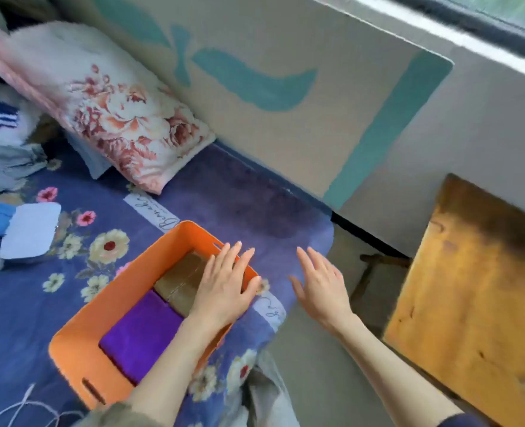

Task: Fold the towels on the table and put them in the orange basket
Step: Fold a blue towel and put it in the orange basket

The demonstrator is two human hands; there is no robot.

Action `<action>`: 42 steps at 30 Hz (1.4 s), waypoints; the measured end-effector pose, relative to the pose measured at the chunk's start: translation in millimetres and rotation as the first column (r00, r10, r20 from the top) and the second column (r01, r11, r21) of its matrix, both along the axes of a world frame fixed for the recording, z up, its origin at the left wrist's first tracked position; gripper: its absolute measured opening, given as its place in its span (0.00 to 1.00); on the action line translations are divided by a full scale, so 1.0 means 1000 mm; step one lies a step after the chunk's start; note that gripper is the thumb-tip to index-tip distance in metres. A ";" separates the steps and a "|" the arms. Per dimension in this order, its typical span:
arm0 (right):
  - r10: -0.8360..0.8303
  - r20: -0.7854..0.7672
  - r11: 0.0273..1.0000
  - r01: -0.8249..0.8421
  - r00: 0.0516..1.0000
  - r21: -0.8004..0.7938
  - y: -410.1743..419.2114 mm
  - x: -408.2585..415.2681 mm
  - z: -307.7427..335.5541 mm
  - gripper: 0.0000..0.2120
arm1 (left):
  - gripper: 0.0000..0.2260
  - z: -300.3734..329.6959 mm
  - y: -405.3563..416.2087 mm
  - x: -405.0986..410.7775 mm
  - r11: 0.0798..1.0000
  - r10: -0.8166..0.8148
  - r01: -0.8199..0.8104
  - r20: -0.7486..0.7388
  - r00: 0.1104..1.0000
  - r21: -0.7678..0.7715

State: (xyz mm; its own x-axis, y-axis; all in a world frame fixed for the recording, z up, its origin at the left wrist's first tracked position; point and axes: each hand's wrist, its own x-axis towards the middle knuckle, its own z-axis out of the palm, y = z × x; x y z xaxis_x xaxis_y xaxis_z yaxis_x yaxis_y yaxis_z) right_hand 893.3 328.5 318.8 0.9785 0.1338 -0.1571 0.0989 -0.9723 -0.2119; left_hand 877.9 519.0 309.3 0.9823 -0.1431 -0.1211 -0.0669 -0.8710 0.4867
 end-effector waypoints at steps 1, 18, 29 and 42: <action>-0.057 0.006 0.998 0.057 0.998 0.001 -0.014 -0.013 0.007 0.25 | 0.31 0.006 -0.013 -0.001 0.996 -0.082 0.082 0.015 0.997 0.022; -0.902 0.148 0.413 0.910 0.405 0.032 -0.190 -0.378 0.090 0.28 | 0.26 0.088 -0.294 -0.176 0.325 -0.938 0.927 0.189 0.291 0.185; -0.959 0.184 -0.211 0.977 -0.214 0.035 -0.125 -0.726 0.093 0.28 | 0.26 0.097 -0.365 -0.498 -0.304 -0.907 0.925 0.228 -0.354 0.230; -0.653 0.193 -0.745 0.667 -0.732 0.007 0.006 -0.979 0.087 0.26 | 0.27 0.089 -0.365 -0.811 -0.786 -0.528 0.570 0.219 -0.821 0.241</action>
State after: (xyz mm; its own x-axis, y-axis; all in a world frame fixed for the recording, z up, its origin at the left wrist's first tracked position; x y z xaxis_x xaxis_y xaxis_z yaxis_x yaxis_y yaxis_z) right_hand -86.0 334.4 406.2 -0.6491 -0.7599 0.0354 -0.7502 0.6316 -0.1956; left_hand 67.0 153.5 398.7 -0.8930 -0.4451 0.0659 -0.4196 0.8766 0.2354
